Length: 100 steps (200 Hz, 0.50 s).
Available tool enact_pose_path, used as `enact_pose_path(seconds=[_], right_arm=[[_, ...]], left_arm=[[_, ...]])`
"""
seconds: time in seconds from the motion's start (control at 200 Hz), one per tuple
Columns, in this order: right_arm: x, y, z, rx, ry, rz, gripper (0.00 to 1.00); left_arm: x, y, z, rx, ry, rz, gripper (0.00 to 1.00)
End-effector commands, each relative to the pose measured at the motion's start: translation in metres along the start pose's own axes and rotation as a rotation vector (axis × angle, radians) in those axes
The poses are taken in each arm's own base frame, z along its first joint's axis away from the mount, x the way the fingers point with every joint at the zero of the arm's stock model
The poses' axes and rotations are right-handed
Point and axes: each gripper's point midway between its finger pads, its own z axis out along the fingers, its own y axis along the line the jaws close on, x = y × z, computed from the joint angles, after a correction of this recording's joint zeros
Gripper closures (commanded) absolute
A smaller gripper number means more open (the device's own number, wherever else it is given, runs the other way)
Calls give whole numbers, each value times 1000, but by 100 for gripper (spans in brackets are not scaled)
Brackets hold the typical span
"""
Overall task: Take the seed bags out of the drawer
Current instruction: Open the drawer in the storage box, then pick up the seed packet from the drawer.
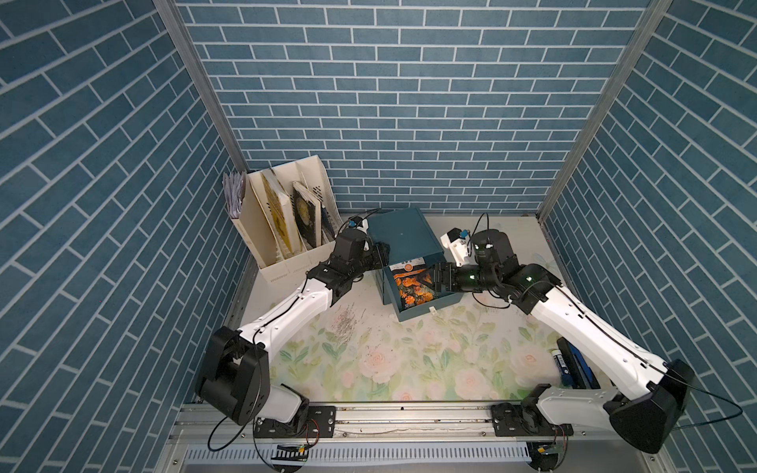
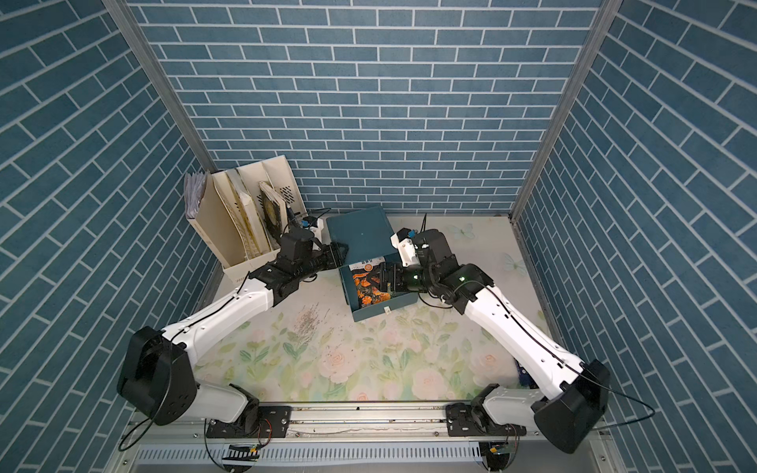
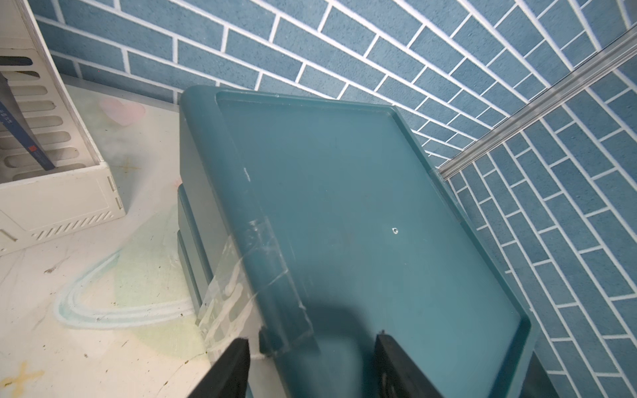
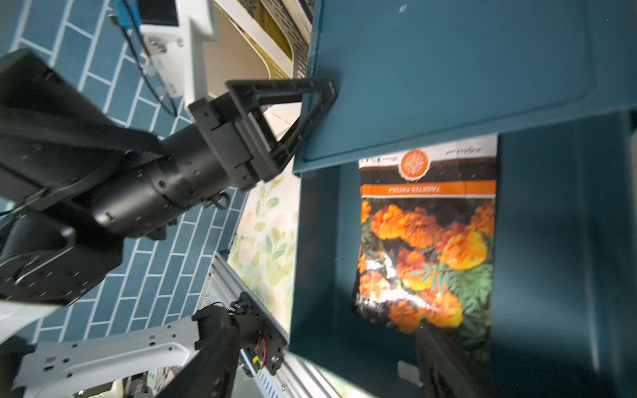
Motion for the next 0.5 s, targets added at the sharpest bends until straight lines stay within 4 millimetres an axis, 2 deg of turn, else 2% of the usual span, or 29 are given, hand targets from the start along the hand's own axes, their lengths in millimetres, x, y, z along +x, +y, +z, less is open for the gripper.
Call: enact_pose_path(seconds=[0.0, 0.315, 0.495], right_arm=[[3, -18, 0, 84, 71, -79, 14], [-9, -56, 24, 265, 176, -177, 11], [-6, -67, 33, 300, 211, -188, 11]], left_arm=[[9, 2, -4, -19, 37, 17, 38], [10, 2, -3, -19, 46, 17, 38], [10, 1, -2, -16, 49, 18, 38]])
